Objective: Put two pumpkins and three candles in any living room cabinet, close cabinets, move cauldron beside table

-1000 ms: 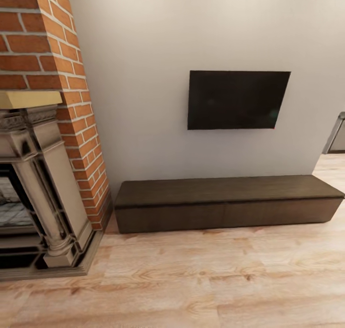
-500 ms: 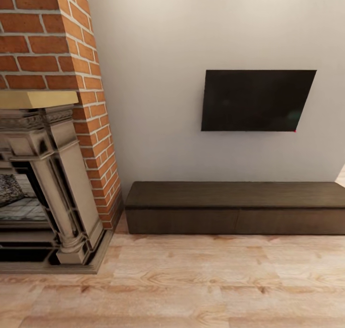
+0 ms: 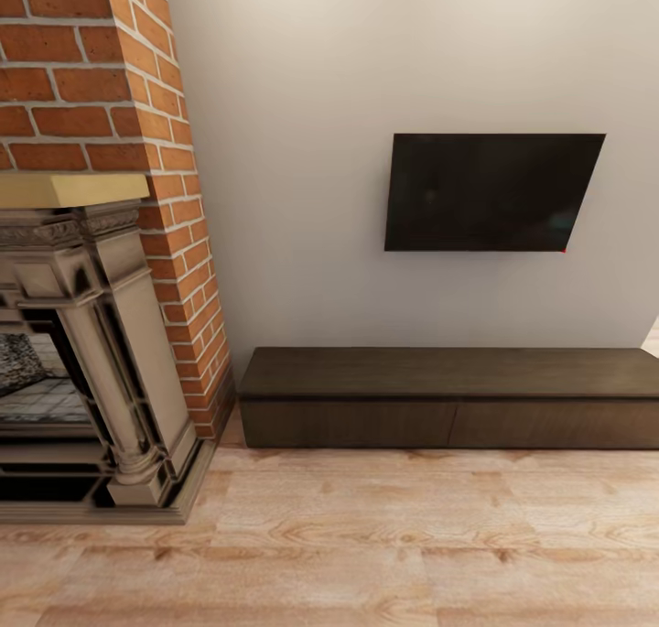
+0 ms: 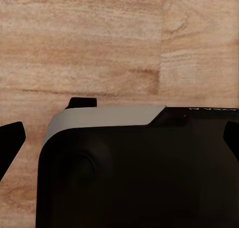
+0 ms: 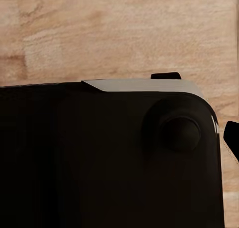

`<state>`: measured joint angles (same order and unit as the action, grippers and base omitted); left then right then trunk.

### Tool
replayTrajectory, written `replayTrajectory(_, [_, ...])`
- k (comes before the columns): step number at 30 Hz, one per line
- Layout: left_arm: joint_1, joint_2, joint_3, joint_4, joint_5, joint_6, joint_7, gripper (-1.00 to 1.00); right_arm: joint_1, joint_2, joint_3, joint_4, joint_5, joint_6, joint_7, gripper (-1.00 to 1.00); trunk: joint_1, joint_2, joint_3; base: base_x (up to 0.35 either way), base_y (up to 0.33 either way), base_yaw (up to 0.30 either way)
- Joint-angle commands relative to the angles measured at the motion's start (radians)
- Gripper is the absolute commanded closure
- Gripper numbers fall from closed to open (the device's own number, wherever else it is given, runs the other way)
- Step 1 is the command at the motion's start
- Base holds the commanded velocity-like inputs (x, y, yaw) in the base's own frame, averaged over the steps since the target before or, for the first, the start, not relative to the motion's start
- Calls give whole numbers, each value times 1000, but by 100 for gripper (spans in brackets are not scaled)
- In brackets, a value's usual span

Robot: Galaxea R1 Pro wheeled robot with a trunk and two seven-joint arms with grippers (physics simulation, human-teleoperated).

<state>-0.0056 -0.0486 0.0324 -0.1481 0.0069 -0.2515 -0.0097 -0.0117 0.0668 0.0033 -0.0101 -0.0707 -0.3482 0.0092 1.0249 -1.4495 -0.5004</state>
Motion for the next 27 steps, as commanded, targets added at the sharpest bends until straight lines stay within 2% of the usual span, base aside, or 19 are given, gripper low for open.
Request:
replayTrajectory(1, [-1, 0, 3, 1, 1, -3, -1, -100, -1, 0, 1, 1, -8, -9, 1, -100, 0, 0, -1, 81, -25, 0])
replayTrajectory(18, [-1, 1, 1, -3, 0, -1, 1, -100, -1, -2, -7, 1, -17, -22, 1, -100, 0, 0, -1, 136, -96, 0])
replayTrajectory(20, [-4, 3, 1, -18, 0, 3, 0, -100, -1, -3, -7, 1, -17, -22, 1, -100, 0, 0, -1, 52, -48, 0])
replayTrajectory(22, [-8, 3, 2, -69, -1, 17, -1, -100, -1, -4, -8, 1, -17, -23, 0, -100, 0, 0, -1, 24, -22, 0])
replayTrajectory(24, [-11, 2, 3, -155, 1, 73, -3, -100, -1, -6, -10, 1, -18, -23, 0, -100, 0, 0, -1, 10, -9, 0])
replayTrajectory(25, [-12, 1, 3, -218, 6, 137, -3, -100, -1, -6, -11, 1, -18, -23, 0, -100, 0, 0, -1, 5, -5, 0])
replayTrajectory(27, [-12, 0, 3, -374, 30, 342, -5, -100, -1, -7, -12, 1, -19, -24, -1, -100, 0, 0, -1, 3, -2, 0])
